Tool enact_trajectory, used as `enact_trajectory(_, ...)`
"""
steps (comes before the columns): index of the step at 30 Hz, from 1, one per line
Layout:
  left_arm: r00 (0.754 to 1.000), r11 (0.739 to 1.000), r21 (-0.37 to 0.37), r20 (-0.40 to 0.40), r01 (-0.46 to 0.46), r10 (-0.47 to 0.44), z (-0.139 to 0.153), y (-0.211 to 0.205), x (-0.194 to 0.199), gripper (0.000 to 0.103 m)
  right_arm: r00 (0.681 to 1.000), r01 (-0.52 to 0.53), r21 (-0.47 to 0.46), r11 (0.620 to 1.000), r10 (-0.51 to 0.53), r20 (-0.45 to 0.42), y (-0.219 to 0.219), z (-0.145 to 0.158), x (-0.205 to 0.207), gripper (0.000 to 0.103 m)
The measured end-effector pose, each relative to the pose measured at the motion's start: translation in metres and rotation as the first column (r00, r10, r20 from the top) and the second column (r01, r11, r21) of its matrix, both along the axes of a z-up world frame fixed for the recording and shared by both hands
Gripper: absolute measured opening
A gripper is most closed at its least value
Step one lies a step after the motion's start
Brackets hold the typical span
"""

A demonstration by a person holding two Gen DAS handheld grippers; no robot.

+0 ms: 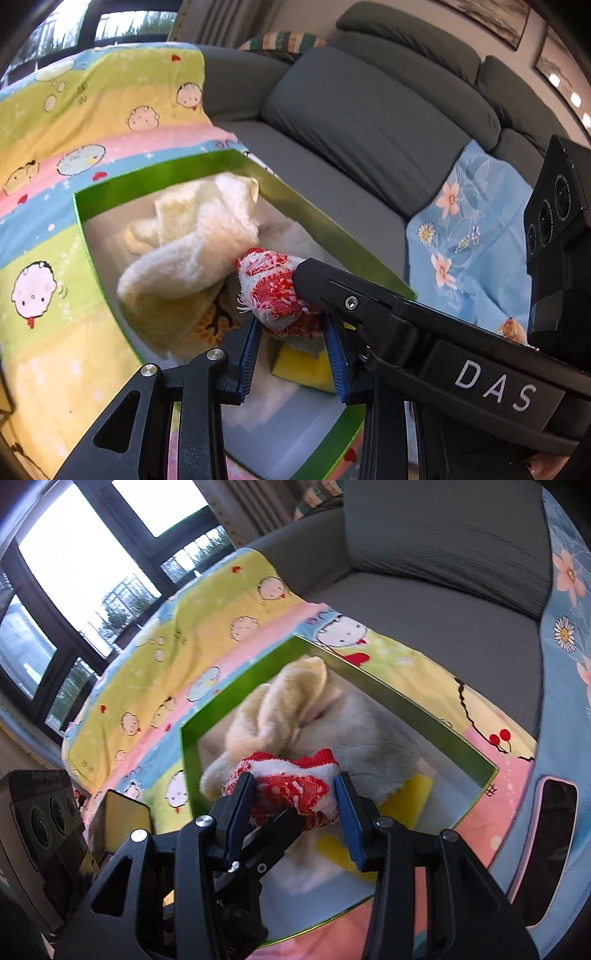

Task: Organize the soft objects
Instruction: 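Carry the sock into the green box and open both tools, then withdraw both tools and move them to the green knit cloth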

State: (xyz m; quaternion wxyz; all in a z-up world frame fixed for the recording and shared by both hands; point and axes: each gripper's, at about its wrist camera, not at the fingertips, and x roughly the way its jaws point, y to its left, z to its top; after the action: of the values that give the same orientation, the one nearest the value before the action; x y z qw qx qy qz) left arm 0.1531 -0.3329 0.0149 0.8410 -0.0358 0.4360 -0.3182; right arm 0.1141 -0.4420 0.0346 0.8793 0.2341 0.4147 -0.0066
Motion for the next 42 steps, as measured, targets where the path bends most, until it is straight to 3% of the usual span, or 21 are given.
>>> enact_trajectory(9, 1.000, 0.999, 0.044, 0.004, -0.006, 0.006, -0.003, -0.004, -0.008, 0.034, 0.999, 0.027, -0.005, 1.000, -0.027, -0.034, -0.004, -0.006, 0.001, 0.049)
enact_trajectory(11, 1.000, 0.999, 0.041, 0.020, -0.015, 0.014, 0.001, 0.002, -0.012, 0.034, 0.999, 0.041, -0.025, 0.999, -0.042, -0.026, -0.004, -0.003, -0.003, 0.056)
enact_trajectory(13, 0.998, 0.998, 0.051, 0.054, -0.039, 0.036, 0.012, 0.014, -0.021, 0.036, 0.999, 0.048, -0.031, 0.998, -0.048, 0.004, -0.002, 0.004, -0.009, 0.070)
enact_trajectory(18, 0.987, 0.991, 0.038, 0.101, -0.128, 0.124, 0.037, 0.065, -0.044, 0.063, 0.996, -0.003, -0.034, 0.999, 0.006, 0.092, 0.016, 0.026, -0.022, 0.084)
enact_trajectory(19, 0.983, 0.988, 0.030, 0.103, -0.154, 0.150, 0.041, 0.077, -0.049, 0.063, 0.993, -0.024, -0.029, 0.999, 0.027, 0.114, 0.023, 0.031, -0.025, 0.089)
enact_trajectory(23, 0.951, 0.958, 0.001, 0.124, -0.285, 0.283, 0.058, 0.144, -0.076, 0.071, 0.969, -0.164, 0.006, 0.986, 0.160, 0.187, 0.057, 0.046, -0.035, 0.091)
enact_trajectory(26, 0.875, 0.887, 0.011, 0.167, -0.462, 0.454, 0.065, 0.202, -0.103, 0.072, 0.929, -0.311, 0.024, 0.950, 0.299, 0.220, 0.095, 0.053, -0.038, 0.093)
enact_trajectory(28, 0.807, 0.818, 0.031, 0.185, -0.575, 0.560, 0.065, 0.240, -0.121, 0.073, 0.887, -0.417, 0.031, 0.908, 0.399, 0.232, 0.128, 0.055, -0.039, 0.094)
enact_trajectory(32, 0.655, 0.654, 0.069, 0.163, -0.754, 0.738, 0.047, 0.316, -0.159, 0.073, 0.797, -0.584, 0.041, 0.811, 0.563, 0.218, 0.199, 0.052, -0.040, 0.094)
enact_trajectory(34, 0.590, 0.585, 0.073, 0.129, -0.807, 0.797, 0.031, 0.344, -0.170, 0.073, 0.765, -0.632, 0.042, 0.774, 0.614, 0.196, 0.229, 0.046, -0.042, 0.094)
enact_trajectory(36, 0.504, 0.499, 0.087, 0.067, -0.862, 0.861, 0.009, 0.375, -0.180, 0.073, 0.731, -0.676, 0.042, 0.736, 0.662, 0.167, 0.262, 0.037, -0.043, 0.094)
enact_trajectory(39, 0.435, 0.435, 0.069, -0.012, -0.898, 0.900, -0.022, 0.410, -0.192, 0.073, 0.676, -0.735, 0.042, 0.676, 0.728, 0.117, 0.308, 0.021, -0.044, 0.094)
enact_trajectory(42, 0.416, 0.422, 0.058, -0.086, -0.905, 0.905, -0.044, 0.428, -0.198, 0.073, 0.627, -0.779, 0.068, 0.623, 0.775, 0.081, 0.346, 0.005, -0.047, 0.092)
